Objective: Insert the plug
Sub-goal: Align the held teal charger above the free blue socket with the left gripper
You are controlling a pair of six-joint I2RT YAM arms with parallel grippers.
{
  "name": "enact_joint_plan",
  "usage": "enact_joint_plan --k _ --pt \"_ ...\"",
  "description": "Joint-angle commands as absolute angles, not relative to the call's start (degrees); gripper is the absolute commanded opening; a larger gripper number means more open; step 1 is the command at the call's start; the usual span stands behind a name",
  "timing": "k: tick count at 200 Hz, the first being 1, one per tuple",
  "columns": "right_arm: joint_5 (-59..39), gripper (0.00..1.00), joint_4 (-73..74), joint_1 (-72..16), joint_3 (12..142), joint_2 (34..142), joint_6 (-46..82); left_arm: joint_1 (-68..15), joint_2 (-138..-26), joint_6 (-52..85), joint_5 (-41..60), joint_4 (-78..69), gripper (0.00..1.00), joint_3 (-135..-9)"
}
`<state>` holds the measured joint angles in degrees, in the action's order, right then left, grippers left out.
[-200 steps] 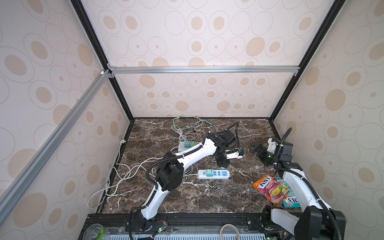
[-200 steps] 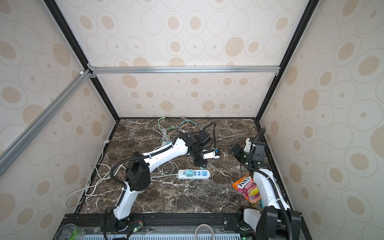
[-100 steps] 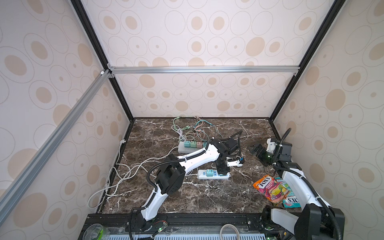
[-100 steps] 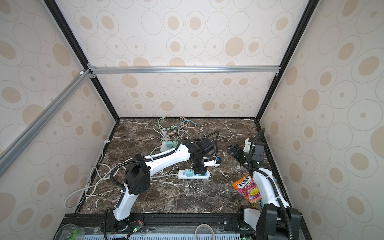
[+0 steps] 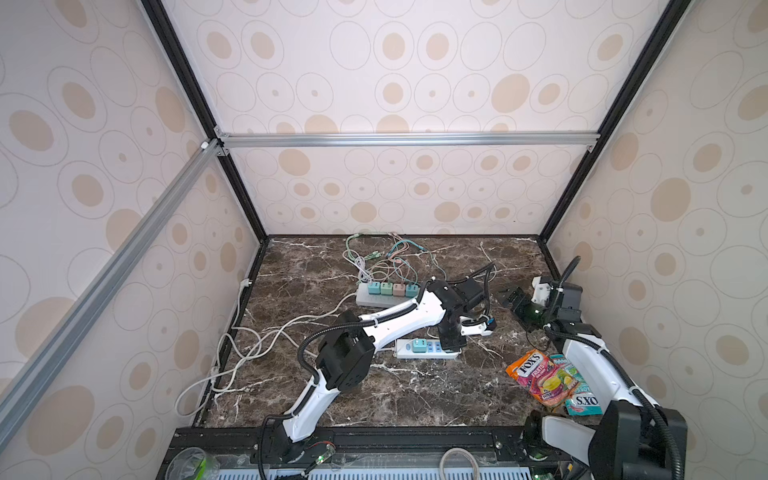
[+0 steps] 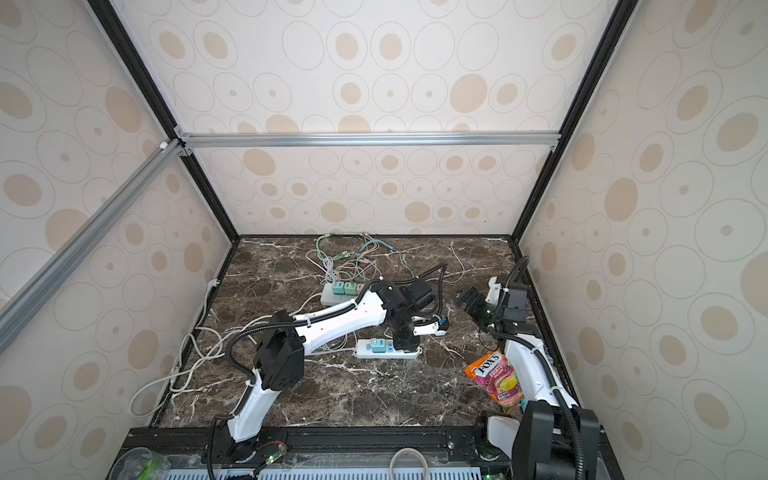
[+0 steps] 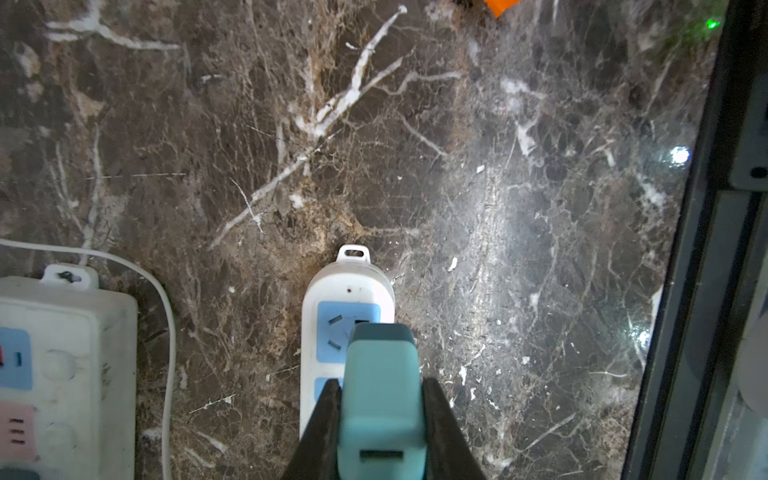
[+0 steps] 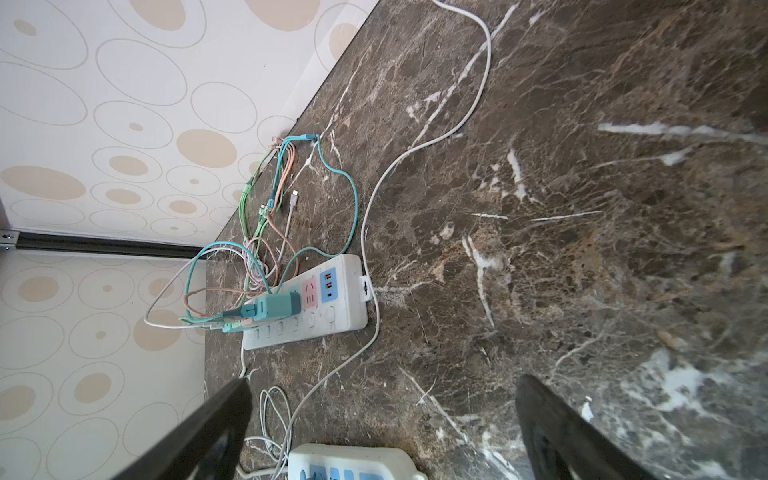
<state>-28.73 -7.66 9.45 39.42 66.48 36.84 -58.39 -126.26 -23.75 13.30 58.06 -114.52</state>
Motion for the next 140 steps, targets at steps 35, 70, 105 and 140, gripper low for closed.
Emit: enact_joint_plan --k 35,70,105,140 --pt "-29.62 1.00 -7.25 9.54 39.72 66.86 36.79 -58.78 -129.46 -24.84 9.53 61.12 0.00 -118.56" --pt "-30.06 1.00 -7.72 9.53 39.56 66.55 36.16 -58.85 -129.20 -26.78 9.10 61.36 0.00 -120.21" --pt "-29.80 1.00 -8.95 9.50 39.55 66.10 35.09 -58.81 -128.48 -27.67 10.63 62.91 0.00 -123.17" --pt "-30.23 1.00 -9.05 9.52 39.54 66.18 34.97 -58.79 -128.13 -28.04 7.21 62.66 0.00 -121.93"
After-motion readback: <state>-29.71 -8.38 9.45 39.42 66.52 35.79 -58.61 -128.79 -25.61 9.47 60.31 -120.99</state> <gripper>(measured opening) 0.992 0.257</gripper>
